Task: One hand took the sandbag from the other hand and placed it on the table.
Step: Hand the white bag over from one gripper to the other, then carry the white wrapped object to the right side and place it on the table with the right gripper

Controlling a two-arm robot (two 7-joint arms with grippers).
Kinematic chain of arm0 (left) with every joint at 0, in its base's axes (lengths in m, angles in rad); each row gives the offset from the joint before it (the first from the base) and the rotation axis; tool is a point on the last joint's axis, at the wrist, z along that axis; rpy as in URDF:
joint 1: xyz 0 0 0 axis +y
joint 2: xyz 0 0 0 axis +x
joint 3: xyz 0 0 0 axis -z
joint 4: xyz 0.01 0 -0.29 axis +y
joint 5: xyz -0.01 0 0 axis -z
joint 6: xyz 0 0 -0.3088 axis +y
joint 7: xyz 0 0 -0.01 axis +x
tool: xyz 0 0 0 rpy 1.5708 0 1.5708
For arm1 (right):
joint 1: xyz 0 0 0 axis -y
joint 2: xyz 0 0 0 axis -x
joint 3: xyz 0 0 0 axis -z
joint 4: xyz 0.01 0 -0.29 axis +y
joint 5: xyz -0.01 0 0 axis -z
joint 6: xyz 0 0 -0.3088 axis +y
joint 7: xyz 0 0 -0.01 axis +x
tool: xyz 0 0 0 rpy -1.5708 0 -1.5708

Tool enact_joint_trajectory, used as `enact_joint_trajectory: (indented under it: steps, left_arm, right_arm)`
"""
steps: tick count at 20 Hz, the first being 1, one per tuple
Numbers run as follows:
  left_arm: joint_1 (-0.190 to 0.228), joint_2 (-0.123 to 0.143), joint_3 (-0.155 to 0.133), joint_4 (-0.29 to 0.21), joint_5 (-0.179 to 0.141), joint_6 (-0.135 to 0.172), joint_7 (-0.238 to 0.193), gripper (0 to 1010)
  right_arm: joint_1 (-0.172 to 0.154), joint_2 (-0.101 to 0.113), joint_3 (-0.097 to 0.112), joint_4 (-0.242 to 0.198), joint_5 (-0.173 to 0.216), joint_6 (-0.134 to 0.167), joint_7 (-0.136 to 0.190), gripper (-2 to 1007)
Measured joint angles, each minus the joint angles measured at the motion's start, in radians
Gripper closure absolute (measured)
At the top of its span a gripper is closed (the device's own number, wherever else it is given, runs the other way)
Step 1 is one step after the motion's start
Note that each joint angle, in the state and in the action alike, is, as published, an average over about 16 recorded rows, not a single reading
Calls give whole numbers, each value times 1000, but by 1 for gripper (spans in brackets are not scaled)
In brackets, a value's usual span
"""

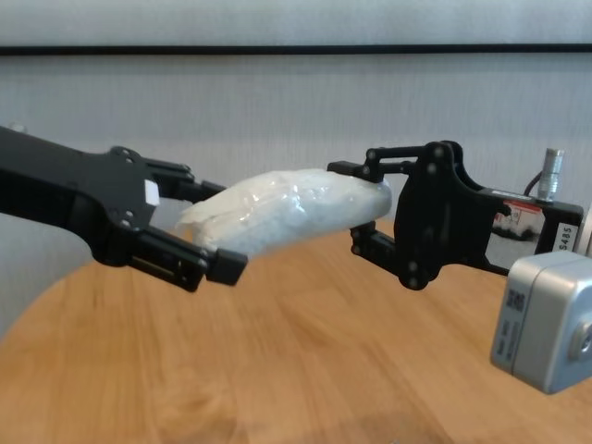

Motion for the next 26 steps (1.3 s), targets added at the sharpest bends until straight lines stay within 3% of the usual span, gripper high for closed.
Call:
enact_joint_trajectory:
  steps: [7,13,16,20,26]
  left_arm:
    - [55,35,-35,-33,-35,-48,66,10]
    - [134,59,-92,-62,-78,-113,144,10]
    - [180,72,-125,-86,-94,-119,203,10]
    - [239,90,-167,-133,-107,-63,295,10]
    - [287,115,-199,-207,-99,102,414,10]
  right_arm:
    - [0,0,0,0,0,0,0,673]
    - [0,0,0,0,0,0,0,673]
    - [0,0,0,0,0,0,0,673]
    - [0,0,0,0,0,0,0,673]
    - [0,0,0,0,0,0,0,673]
